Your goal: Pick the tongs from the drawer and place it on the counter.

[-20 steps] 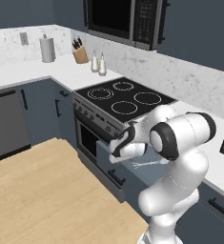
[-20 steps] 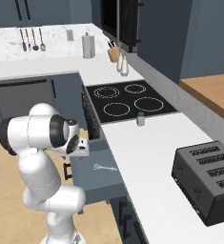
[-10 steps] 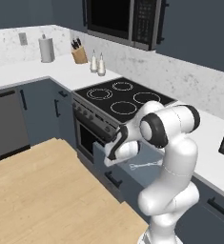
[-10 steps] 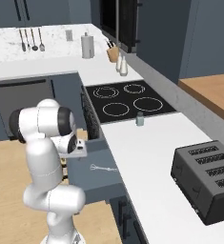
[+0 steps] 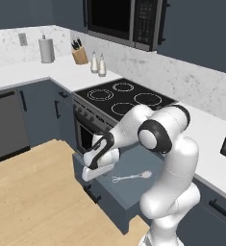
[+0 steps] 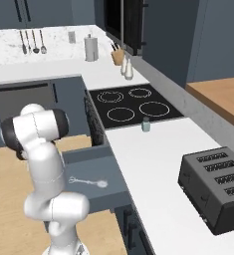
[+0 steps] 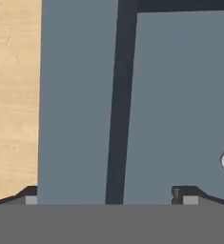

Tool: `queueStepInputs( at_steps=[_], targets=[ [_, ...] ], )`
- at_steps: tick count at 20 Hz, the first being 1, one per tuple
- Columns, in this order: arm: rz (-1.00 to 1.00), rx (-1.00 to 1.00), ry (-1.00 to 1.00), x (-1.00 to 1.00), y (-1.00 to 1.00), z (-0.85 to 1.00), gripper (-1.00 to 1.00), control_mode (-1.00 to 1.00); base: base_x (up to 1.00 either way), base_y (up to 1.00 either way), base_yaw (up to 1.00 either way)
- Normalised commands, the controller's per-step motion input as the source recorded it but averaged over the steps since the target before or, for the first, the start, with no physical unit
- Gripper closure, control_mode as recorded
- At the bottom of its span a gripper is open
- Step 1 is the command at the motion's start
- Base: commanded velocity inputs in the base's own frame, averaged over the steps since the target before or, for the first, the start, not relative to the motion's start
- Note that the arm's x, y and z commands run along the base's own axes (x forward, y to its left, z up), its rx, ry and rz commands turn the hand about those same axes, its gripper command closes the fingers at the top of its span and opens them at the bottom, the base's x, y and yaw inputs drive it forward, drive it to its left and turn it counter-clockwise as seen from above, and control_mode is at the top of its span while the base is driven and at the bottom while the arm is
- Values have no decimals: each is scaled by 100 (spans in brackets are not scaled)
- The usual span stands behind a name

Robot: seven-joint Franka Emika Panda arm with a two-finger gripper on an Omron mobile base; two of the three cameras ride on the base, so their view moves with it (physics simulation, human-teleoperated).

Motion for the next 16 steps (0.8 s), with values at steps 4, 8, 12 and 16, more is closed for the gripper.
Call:
queueStepInputs(
  at_steps=[4, 8, 12, 16],
  targets=[
    [11, 6, 18, -100, 100, -33, -100, -100, 0, 0, 0],
    [2, -7, -12, -10, -30, 98, -100, -100, 0, 0, 0],
    [20, -15, -34, -7, -92, 90, -100, -100, 0, 0, 0],
    [34, -13, -24, -32, -95, 9, -100, -100, 0, 0, 0]
  ],
)
